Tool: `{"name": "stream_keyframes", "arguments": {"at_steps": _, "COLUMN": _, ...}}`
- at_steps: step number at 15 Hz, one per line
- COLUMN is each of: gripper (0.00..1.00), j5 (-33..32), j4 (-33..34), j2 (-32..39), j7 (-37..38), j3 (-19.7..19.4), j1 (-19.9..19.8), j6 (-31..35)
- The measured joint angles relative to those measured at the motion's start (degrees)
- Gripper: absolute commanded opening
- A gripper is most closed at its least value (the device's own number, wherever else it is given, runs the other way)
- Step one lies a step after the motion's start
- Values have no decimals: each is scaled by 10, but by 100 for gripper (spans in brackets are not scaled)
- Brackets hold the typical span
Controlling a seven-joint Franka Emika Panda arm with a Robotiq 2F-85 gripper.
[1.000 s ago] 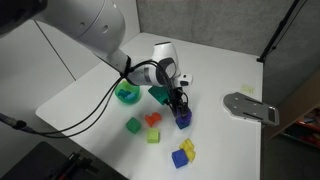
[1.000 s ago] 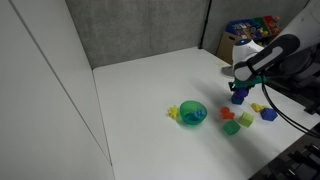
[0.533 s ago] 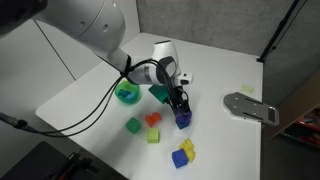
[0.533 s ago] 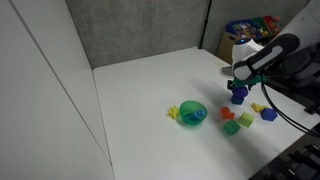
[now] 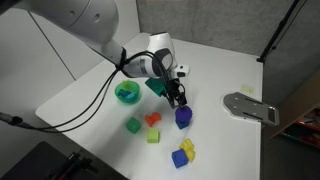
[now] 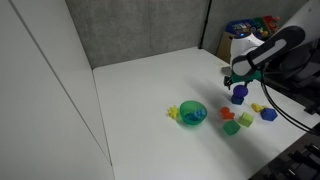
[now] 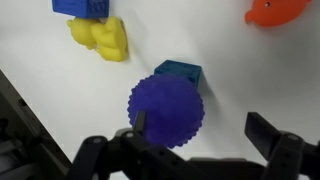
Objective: Move the purple ball from the bowl to the dark blue block
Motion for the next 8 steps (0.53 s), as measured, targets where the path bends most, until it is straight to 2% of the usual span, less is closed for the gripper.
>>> {"name": "stream_keyframes", "arguments": {"at_steps": 8, "gripper": 100, "j5": 10, "j4": -50, "j2": -101, "j7": -30, "j3": 56, "j1": -1, "j6": 0}}
